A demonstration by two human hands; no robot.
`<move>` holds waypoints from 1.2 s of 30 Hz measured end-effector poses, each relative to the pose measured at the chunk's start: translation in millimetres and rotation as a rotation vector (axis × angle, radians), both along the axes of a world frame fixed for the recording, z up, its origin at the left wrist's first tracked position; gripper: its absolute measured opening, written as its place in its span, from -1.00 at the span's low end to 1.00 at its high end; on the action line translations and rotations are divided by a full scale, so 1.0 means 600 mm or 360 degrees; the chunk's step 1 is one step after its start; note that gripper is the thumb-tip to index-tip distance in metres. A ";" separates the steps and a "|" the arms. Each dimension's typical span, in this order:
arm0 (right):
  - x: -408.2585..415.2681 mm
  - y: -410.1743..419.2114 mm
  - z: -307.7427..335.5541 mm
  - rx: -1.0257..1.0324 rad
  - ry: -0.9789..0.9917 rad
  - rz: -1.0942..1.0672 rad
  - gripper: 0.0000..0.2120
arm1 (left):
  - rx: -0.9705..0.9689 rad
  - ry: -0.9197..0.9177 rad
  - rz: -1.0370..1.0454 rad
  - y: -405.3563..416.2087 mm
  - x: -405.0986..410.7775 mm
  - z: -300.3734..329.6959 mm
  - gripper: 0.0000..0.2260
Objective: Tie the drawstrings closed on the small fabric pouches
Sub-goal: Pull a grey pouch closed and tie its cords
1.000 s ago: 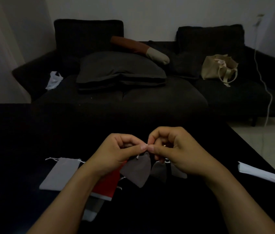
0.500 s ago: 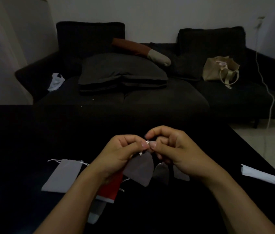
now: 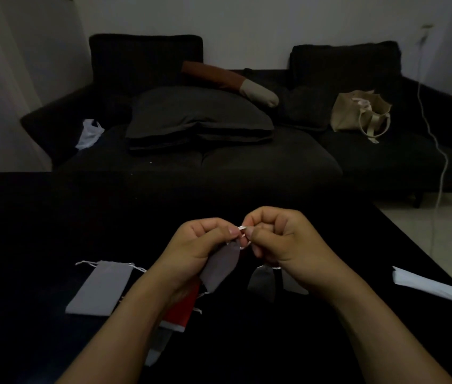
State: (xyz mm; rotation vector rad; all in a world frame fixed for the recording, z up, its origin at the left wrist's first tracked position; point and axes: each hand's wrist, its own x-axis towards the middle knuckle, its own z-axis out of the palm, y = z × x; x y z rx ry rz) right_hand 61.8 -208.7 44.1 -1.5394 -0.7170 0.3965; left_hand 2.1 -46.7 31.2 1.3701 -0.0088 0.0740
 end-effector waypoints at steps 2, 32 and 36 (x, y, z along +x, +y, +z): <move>-0.002 0.002 0.000 0.0021 0.0077 0.0022 -0.84 | -0.0045 0.0007 -0.0015 -0.002 -0.001 0.000 -0.85; 0.012 -0.033 0.019 -0.0378 -0.0302 -0.0219 -0.86 | -0.0427 0.0188 0.0344 0.003 0.014 -0.010 -0.75; 0.008 -0.037 0.029 -0.0598 -0.0805 -0.0301 -0.92 | -0.0187 0.0105 0.0350 0.002 0.012 -0.010 -0.69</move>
